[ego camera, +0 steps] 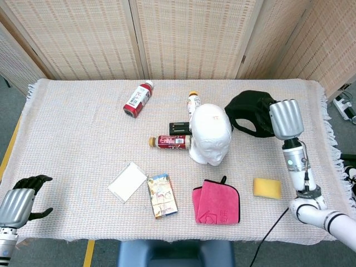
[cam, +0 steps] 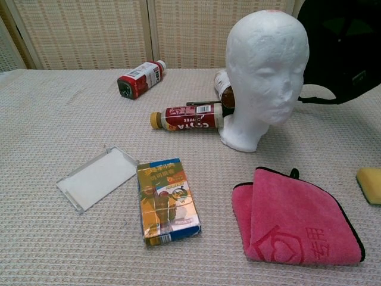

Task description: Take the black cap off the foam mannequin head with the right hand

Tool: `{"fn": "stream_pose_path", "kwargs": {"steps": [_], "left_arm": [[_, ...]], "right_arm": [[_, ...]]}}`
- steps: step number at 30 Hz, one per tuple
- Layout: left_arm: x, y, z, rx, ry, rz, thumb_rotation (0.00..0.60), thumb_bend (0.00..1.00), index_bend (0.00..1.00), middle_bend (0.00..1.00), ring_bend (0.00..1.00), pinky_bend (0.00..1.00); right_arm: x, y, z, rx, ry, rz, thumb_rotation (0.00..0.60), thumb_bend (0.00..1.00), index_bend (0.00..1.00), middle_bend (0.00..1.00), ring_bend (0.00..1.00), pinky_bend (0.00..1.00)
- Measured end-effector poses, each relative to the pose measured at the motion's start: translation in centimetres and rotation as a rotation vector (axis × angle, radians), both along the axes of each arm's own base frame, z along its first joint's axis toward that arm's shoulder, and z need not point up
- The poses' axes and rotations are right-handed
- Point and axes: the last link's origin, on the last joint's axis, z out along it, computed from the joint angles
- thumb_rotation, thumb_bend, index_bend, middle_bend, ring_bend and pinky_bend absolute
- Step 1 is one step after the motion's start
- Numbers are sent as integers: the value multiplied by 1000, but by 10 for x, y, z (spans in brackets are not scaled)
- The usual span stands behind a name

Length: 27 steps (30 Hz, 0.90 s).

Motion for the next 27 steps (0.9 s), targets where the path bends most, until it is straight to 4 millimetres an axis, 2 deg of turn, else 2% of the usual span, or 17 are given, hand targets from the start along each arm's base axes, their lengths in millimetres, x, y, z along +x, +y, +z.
{"fn": "stream_pose_path", "kwargs": {"steps": [9, 22, 24, 26, 27], "left_arm": [[3, 0, -2, -8, 0, -4, 600, 60, 280, 277, 250, 248], [3, -3, -2, -19, 5, 2, 600, 60, 276, 277, 251, 247], [2, -3, -2, -19, 6, 5, 600, 60, 276, 277, 250, 247], [2, -3, -2, -19, 6, 5, 600, 61, 277, 277, 251, 247], [2, -3, -2, -19, 6, 5, 600, 60, 276, 277, 250, 248]], "right_arm": [[-44, 35, -16, 130, -20, -92, 600, 618, 926, 770, 997, 1000], [-69, 60, -58, 277, -5, -161, 600, 601, 912, 770, 991, 1000], [-71, 64, -67, 299, -2, -171, 600, 580, 887, 765, 970, 1000], [-73, 65, -71, 309, 4, -177, 600, 521, 811, 742, 909, 1000], [-73, 65, -71, 310, 5, -177, 600, 436, 680, 691, 811, 1000]]}}
